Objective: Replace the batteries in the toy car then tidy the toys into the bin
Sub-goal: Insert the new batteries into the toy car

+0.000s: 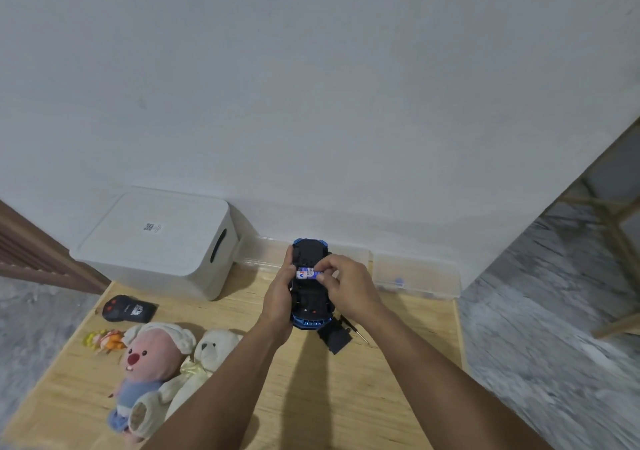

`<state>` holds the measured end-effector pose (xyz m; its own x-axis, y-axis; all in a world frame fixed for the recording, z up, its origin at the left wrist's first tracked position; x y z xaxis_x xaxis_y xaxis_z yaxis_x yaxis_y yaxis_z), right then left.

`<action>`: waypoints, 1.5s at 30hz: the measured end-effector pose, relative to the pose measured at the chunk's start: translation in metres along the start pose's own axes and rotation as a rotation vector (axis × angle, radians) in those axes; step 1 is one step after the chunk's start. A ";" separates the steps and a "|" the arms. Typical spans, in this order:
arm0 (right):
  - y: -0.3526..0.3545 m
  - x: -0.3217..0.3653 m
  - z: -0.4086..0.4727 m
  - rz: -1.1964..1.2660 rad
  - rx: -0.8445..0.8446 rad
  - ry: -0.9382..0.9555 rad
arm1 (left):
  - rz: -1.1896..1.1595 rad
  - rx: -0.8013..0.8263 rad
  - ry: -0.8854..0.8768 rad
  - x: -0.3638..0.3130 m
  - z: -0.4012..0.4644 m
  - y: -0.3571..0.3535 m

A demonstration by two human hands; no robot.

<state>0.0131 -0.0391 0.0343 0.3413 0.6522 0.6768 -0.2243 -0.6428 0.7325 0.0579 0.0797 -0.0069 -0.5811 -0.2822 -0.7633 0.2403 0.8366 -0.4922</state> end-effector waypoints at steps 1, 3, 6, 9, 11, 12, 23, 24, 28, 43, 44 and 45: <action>-0.001 0.001 -0.001 -0.019 -0.005 0.006 | 0.000 0.003 0.002 0.001 0.000 0.000; -0.002 0.001 0.000 -0.047 -0.019 0.011 | -0.001 0.013 0.001 0.002 -0.001 -0.001; -0.004 0.000 0.001 -0.085 -0.023 0.009 | 0.005 0.020 0.001 0.001 -0.002 -0.001; -0.005 -0.002 0.003 -0.052 -0.022 0.005 | 0.046 0.047 -0.014 0.000 -0.001 -0.001; -0.002 -0.007 0.004 0.050 -0.053 -0.026 | 0.064 0.027 -0.016 -0.001 0.000 0.000; 0.000 -0.010 0.004 0.103 -0.077 -0.057 | 0.063 0.027 -0.020 -0.002 0.000 0.000; -0.006 -0.038 0.006 0.376 -0.017 -0.316 | 0.044 -0.023 -0.023 0.001 0.002 0.002; -0.006 -0.039 0.006 0.381 -0.017 -0.322 | 0.051 -0.031 -0.024 0.002 0.002 0.002; -0.007 -0.039 0.006 0.399 -0.017 -0.333 | 0.092 -0.057 -0.041 0.002 0.001 0.004; -0.002 -0.035 0.007 0.764 0.163 -0.543 | -0.010 -0.019 -0.031 -0.002 0.000 0.000; 0.001 -0.033 0.008 0.834 0.184 -0.541 | -0.020 -0.006 -0.031 -0.003 0.000 0.000; 0.004 -0.033 0.009 0.852 0.193 -0.527 | -0.021 0.005 -0.032 -0.003 0.000 0.001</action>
<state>0.0093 -0.0663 0.0142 0.5057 -0.2822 0.8152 -0.4451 -0.8948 -0.0336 0.0600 0.0809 -0.0049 -0.5606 -0.3147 -0.7660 0.2319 0.8283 -0.5101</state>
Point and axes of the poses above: each hand's wrist, its own z-axis towards the middle knuckle, its own y-axis out of the back of the hand, x = y × z, the point moved 6 cm from there along z, towards the middle knuckle, and after that the axes turned 8 degrees about -z, right-handed, at the moved point
